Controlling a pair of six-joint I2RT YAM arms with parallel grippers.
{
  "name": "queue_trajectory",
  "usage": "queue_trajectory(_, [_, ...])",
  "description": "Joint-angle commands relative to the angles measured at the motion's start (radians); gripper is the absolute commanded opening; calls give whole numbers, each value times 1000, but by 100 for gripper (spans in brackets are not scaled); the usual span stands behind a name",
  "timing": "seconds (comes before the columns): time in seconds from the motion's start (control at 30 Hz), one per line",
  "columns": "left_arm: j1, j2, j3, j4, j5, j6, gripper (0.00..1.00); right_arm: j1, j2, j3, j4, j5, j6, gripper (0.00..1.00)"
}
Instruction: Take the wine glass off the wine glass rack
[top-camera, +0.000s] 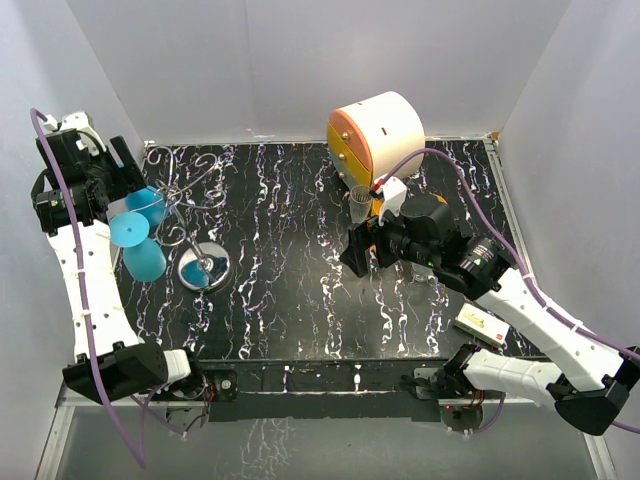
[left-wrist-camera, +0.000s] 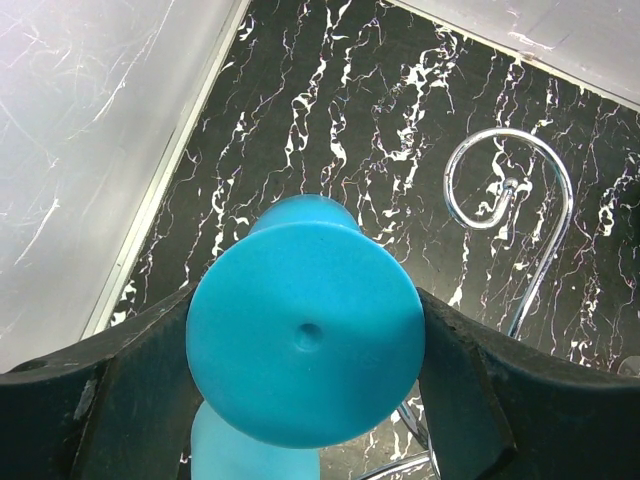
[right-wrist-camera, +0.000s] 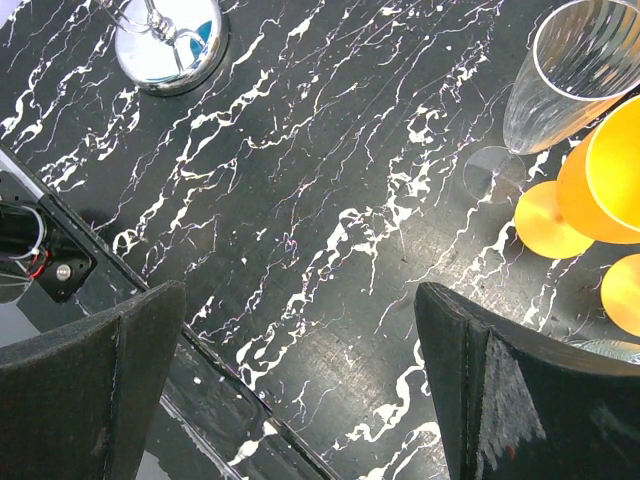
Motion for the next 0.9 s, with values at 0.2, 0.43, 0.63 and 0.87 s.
queue_trajectory(0.2, [2,-17,65,-52,-56,-19,66,4,-10,35,77,-3,3,98])
queue_trajectory(0.43, [2,-28,64,-31,-100,-28,64,5,-1,29,84,-7,4,98])
queue_trajectory(0.63, [2,-12,63,-4,-129,-26,66,6,1,30,87,-2,3,98])
queue_trajectory(0.87, [1,7,92,17,-239,-35,66,5,4,25,91,-4,3,98])
